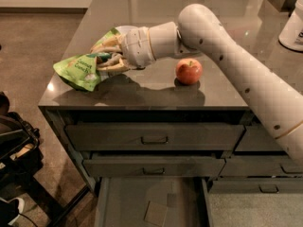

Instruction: Pick green rice chip bag from bottom drawer and place on counter

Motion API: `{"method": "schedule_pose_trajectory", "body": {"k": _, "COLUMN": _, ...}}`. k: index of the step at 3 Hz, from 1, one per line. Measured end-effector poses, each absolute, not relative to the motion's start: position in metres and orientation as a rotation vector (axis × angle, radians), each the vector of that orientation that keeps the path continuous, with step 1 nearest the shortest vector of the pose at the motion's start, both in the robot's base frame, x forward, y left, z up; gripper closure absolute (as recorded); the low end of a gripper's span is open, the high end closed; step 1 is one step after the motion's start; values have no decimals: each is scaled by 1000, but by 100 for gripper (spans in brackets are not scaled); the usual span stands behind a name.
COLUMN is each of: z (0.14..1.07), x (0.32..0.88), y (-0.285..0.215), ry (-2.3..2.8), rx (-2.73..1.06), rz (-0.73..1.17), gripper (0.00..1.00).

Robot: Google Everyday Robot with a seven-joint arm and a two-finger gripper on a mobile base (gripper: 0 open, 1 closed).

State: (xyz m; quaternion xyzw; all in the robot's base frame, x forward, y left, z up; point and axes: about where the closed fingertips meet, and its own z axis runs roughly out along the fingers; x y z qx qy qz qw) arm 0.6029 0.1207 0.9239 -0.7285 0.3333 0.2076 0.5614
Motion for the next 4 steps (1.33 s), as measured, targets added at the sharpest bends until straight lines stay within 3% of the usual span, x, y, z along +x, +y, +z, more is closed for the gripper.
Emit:
{"method": "schedule_pose_trajectory", "body": {"k": 2, "z": 924, "x": 603, "y": 121, "ry": 785, "rx": -1716, "rz": 489, "gripper": 12}}
{"method": "schedule_pose_trajectory", "body": {"k": 3, "z": 924, "x": 603, "y": 121, "ry": 785, "rx": -1716, "rz": 489, "gripper": 0}}
{"method": "schedule_pose_trajectory", "body": {"k": 4, "z": 924, "x": 603, "y": 121, "ry": 785, "rx": -1716, "rz": 489, "gripper": 0}}
